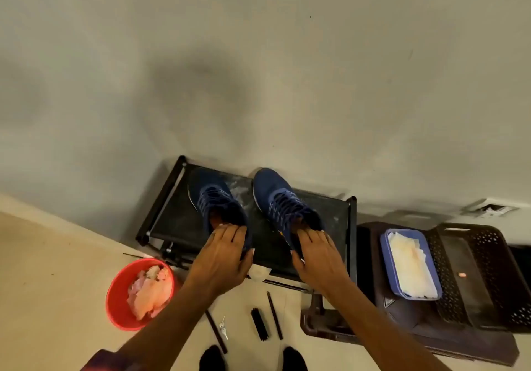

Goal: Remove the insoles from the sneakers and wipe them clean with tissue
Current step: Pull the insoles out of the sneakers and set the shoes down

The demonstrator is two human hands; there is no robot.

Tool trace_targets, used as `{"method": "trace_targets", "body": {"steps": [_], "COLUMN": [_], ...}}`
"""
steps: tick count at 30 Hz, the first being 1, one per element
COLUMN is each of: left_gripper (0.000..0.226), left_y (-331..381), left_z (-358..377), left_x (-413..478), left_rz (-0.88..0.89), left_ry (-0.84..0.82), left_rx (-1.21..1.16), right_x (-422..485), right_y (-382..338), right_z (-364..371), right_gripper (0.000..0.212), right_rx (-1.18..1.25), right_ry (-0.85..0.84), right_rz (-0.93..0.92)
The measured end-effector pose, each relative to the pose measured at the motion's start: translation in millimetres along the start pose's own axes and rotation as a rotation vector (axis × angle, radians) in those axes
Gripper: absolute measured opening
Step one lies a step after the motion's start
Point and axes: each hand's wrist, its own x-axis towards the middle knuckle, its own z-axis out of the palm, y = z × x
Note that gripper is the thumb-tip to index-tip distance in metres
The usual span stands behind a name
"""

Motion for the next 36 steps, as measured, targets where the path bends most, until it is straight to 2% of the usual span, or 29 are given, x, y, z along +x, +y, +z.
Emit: {"method": "trace_targets", "body": {"steps": [5,7,10,12,16,19,23,25,28,31,33,36], "left_gripper": [0.067,0.073,0.071,0.069,0.077,0.086,0.066,0.05,0.032,0.028,0.027,0.027], "left_y": [13,29,51,62,69,61,61,77,129,207,265,348], "left_z": [20,27,31,37,55,73,73,59,45,47,55,69], "left_x": [13,20,33,46,73,85,88,87,78,57,33,-14], "left_rz": [0.02,0.154,0.35,0.375,0.355,0.474,0.607,0.646,0.776,0.863,0.917,1.013], "left_ry": [0.179,0.179,0.156,0.203,0.293,0.372,0.464,0.53,0.694,0.806,0.81,0.763], "left_rx": [0.059,0.158,0.258,0.193,-0.12,-0.051,-0.042,-0.074,-0.046,-0.121,-0.158,-0.193], "right_x": [4,4,5,7,9,6,-3,-17,-68,-136,-195,-290], "right_y": [2,1,3,7,15,21,32,40,63,99,125,161], "right_z": [17,22,28,34,45,56,51,31,-5,-33,-42,-46], "right_gripper": [0.043,0.042,0.052,0.045,0.029,0.023,0.015,0.026,0.043,0.021,0.016,0.019], "right_rx": [-0.149,-0.159,-0.134,-0.12,-0.072,-0.092,-0.153,-0.146,-0.195,-0.37,-0.476,-0.545], "right_ry": [0.045,0.078,0.121,0.211,0.438,0.528,0.695,0.854,1.017,1.022,0.989,0.96], "right_rz": [-0.022,-0.038,-0.056,-0.062,-0.08,-0.115,-0.184,-0.192,-0.178,-0.07,0.007,0.109]}}
